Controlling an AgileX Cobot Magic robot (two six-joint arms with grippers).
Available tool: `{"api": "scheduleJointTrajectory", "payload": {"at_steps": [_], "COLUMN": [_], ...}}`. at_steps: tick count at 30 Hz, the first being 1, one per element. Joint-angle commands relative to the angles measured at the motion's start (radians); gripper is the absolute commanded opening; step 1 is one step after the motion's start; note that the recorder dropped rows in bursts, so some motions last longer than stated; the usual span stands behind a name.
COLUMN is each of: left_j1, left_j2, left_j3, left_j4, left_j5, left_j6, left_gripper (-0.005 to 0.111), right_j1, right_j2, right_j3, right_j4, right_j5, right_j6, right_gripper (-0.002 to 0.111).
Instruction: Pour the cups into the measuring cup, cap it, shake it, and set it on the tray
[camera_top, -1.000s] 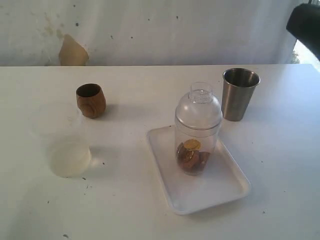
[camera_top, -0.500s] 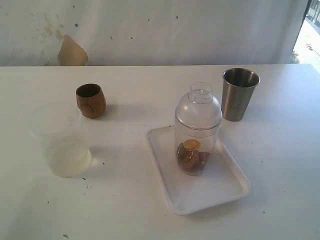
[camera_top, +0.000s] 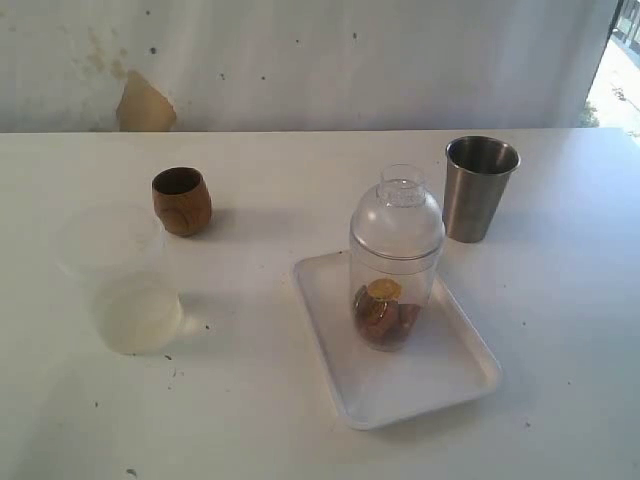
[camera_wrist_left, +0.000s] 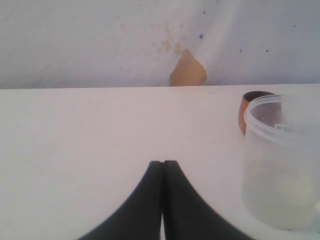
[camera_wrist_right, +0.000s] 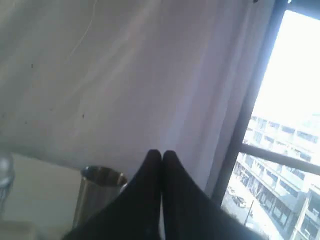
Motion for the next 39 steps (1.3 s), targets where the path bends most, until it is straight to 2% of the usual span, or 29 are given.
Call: {"api": "scheduleJointTrajectory", "payload": {"at_steps": [1,4,10,20,27,39], "left_j1": [0.0,0.0,0.0,0.0,0.0,0.0], "left_j2": [-0.005,-0.005,-0.005,-0.005,-0.005,-0.005], "left_j3": [0.005,0.005,0.005,0.005,0.005,0.005], "left_j4": [-0.008,-0.008,-0.008,-0.008,-0.008,-0.008], "left_j5": [0.001,0.001,0.001,0.001,0.001,0.001], "left_j6": [0.003,0.003,0.003,0.003,0.003,0.003], "left_gripper": [0.0,0.0,0.0,0.0,0.0,0.0], "right_j1": [0.018,0.038,0.055,0.055,-0.002,-0.002], "right_j2": [-0.012,-0.012,-0.012,-0.012,-0.012,-0.012], "right_j3": [0.005,0.005,0.005,0.005,0.005,0.005], "right_j4": [0.008,-0.009,-0.191,-0.175,-0.163,-0.099], "right_j5": [0.203,0.33,0.484,0.516,0.517,0.552], "right_j6": [-0.053,0.023,0.278,0.29,0.29,0.315], "right_gripper": [0.0,0.0,0.0,0.0,0.0,0.0]}}
